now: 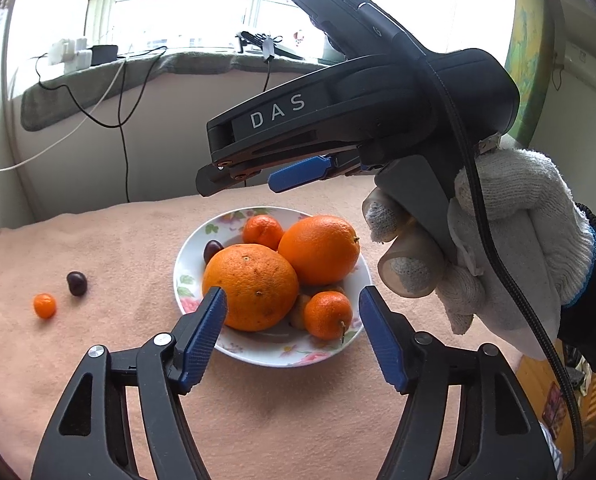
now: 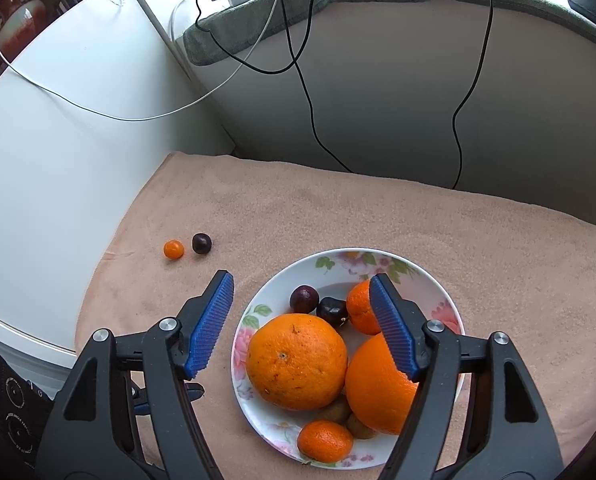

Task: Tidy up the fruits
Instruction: 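Grasp the last dark plum with the right tool while the left tool grasps the kumquat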

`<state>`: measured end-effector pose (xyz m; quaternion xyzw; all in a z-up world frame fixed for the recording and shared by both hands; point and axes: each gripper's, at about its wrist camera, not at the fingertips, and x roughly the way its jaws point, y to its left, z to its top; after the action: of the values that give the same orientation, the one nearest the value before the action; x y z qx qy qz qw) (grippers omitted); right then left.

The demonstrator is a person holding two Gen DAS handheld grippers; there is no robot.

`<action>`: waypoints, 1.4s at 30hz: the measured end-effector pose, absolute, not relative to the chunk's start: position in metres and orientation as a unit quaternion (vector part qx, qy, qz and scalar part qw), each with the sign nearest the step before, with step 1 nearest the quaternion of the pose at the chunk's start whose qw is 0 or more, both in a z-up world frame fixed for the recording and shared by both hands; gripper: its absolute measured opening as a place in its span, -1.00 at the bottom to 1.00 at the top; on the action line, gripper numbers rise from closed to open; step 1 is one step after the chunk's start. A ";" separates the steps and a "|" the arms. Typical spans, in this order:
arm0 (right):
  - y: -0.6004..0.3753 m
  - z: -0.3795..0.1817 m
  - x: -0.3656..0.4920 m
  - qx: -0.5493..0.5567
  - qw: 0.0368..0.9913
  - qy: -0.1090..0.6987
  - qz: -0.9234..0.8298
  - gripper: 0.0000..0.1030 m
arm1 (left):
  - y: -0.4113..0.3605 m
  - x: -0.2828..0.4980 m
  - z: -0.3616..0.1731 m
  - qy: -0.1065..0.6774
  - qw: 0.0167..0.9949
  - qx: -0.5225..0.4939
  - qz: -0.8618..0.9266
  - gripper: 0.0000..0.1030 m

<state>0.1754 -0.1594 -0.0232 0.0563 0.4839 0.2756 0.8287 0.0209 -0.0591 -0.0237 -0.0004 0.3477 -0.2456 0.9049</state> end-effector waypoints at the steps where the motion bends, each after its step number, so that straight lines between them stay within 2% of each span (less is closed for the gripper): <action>1: -0.158 -0.023 0.175 0.054 0.829 0.484 0.275 0.42 | -0.058 0.021 -0.023 0.347 0.906 0.000 -0.243 0.35; 24: -0.134 -0.022 0.168 0.039 0.851 0.455 0.260 0.43 | -0.019 0.025 -0.024 0.338 0.918 -0.014 -0.207 0.37; 31: -0.111 -0.016 0.160 0.009 0.866 0.426 0.262 0.44 | 0.016 0.032 -0.032 0.343 0.923 -0.022 -0.174 0.37; 42: -0.054 -0.017 0.172 -0.034 0.846 0.448 0.286 0.48 | 0.089 0.058 -0.055 0.365 0.926 -0.038 -0.094 0.37</action>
<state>0.1717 -0.0542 -0.0171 -0.0344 0.4484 0.2865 0.8460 0.0575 0.0894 -0.0552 -0.0378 0.3647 -0.0942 0.9256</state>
